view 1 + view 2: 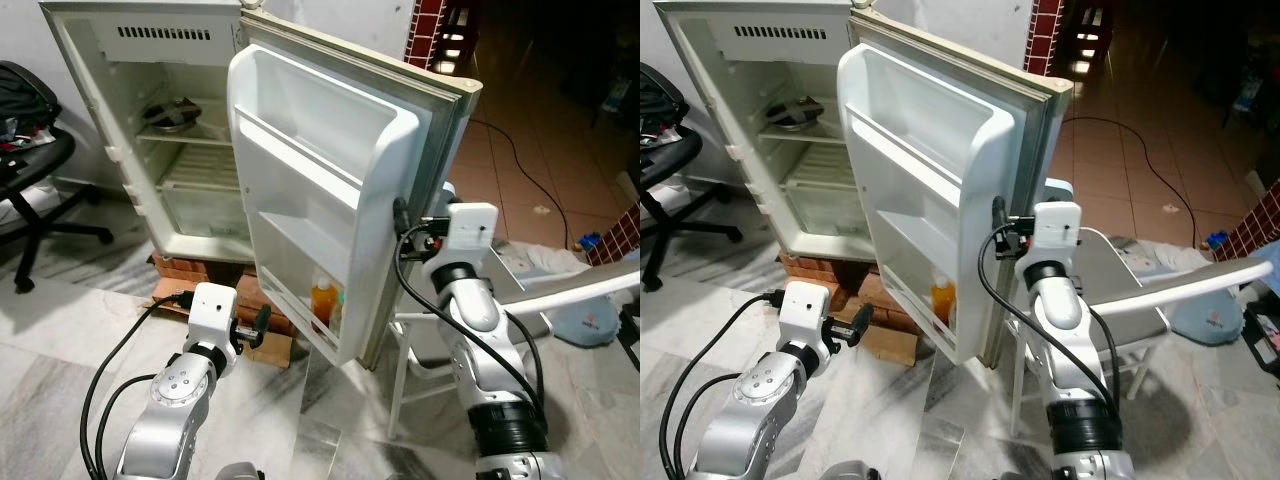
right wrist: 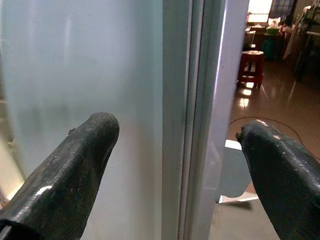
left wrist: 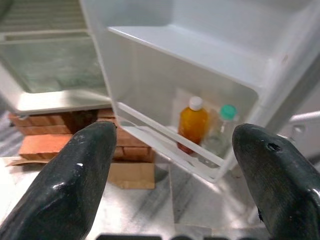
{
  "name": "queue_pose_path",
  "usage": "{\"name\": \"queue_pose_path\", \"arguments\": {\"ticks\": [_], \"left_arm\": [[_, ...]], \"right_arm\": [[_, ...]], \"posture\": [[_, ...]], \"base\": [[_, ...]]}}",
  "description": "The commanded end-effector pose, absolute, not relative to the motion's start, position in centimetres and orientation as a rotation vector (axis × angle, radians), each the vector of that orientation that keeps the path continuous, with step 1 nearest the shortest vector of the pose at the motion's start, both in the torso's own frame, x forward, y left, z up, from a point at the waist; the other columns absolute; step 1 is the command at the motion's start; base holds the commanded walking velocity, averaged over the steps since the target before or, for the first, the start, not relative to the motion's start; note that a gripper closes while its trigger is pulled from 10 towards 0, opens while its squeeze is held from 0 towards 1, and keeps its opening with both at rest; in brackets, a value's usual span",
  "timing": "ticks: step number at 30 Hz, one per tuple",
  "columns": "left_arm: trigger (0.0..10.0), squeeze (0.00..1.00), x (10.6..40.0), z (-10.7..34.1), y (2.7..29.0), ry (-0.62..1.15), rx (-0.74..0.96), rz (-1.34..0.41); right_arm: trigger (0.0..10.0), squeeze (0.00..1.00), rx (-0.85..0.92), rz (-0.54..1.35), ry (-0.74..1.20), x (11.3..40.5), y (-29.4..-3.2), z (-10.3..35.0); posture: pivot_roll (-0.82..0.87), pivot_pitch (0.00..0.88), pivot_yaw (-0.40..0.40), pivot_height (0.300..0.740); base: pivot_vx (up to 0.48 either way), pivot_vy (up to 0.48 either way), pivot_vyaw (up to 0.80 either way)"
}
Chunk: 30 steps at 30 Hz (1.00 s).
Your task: Restocking fridge
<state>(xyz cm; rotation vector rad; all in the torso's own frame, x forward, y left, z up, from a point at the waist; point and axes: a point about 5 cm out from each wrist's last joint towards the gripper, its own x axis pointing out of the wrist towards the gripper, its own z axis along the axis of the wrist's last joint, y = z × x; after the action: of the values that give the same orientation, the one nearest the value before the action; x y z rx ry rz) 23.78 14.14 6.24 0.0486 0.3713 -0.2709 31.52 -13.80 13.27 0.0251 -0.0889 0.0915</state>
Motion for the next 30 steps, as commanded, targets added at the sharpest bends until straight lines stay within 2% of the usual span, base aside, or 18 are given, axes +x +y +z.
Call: {"name": "queue_pose_path", "arguments": {"ticks": [1,4,10,11,12,14,15,17,18,20,21,26,30], "left_arm": [[10.0,0.00,23.9,6.6,14.0,0.369,0.064,-0.288],[10.0,0.00,23.7,6.7,13.9,0.381,0.067,-0.301],[10.0,0.00,23.4,6.7,13.9,0.389,0.062,-0.294],[10.0,0.00,23.4,6.7,13.9,0.388,0.060,-0.295],[10.0,0.00,23.3,6.7,13.9,0.389,0.058,-0.296],[10.0,0.00,23.2,6.7,13.9,0.390,0.057,-0.297],[10.0,0.00,23.1,6.7,13.8,0.391,0.056,-0.299],[10.0,0.00,23.1,6.7,13.8,0.392,0.054,-0.302],[10.0,0.00,23.1,6.7,13.8,0.392,0.054,-0.302],[10.0,0.00,23.0,6.6,13.7,0.396,0.053,-0.312],[10.0,0.00,23.0,6.6,13.7,0.396,0.053,-0.312],[10.0,0.00,22.9,6.5,13.6,0.403,0.054,-0.324],[10.0,0.00,22.8,6.5,13.7,0.405,0.053,-0.324]], "right_arm": [[10.0,0.00,0.039,0.081,-0.123,32.4,-13.7,14.3],[10.0,0.00,0.034,0.071,-0.164,34.1,-13.7,15.8],[10.0,0.00,0.053,0.077,-0.179,35.6,-14.1,16.9],[10.0,0.00,0.080,0.112,-0.183,35.8,-13.9,17.0],[10.0,0.00,0.139,0.226,-0.199,35.8,-13.1,17.5],[10.0,0.00,0.170,0.288,-0.210,35.8,-12.7,17.7],[10.0,0.00,0.273,0.440,-0.206,35.2,-11.7,18.2],[10.0,0.00,0.347,0.608,-0.200,34.1,-10.7,18.6],[10.0,0.00,0.347,0.608,-0.200,34.1,-10.7,18.6],[10.0,0.00,0.442,0.818,-0.179,32.2,-10.0,19.2],[10.0,0.00,0.442,0.818,-0.179,32.2,-10.0,19.2],[10.0,0.00,0.523,1.049,-0.089,28.7,-9.8,18.9],[10.0,0.00,0.538,1.099,-0.022,27.0,-10.1,17.9]], "posture": [[0.10,0.012,0.006,0.740],[0.11,0.013,0.001,0.740],[0.12,0.016,-0.009,0.740],[0.12,0.016,-0.012,0.740],[0.12,0.016,-0.011,0.740],[0.12,0.015,-0.011,0.740],[0.12,0.015,-0.011,0.740],[0.12,0.014,-0.009,0.740],[0.12,0.014,-0.009,0.740],[0.11,0.013,-0.009,0.740],[0.11,0.013,-0.009,0.740],[0.10,0.013,-0.011,0.740],[0.10,0.013,-0.010,0.740]], "base": [[0.000,0.000,0.00],[0.000,0.000,0.00],[0.000,0.000,0.00],[0.000,0.000,0.00],[0.000,0.000,0.00],[0.000,0.000,0.00],[0.000,0.000,0.00],[0.000,0.000,0.00],[0.000,0.000,0.00],[0.000,0.000,0.00],[0.000,0.000,0.00],[0.000,0.000,0.00],[0.000,0.000,0.00]]}}
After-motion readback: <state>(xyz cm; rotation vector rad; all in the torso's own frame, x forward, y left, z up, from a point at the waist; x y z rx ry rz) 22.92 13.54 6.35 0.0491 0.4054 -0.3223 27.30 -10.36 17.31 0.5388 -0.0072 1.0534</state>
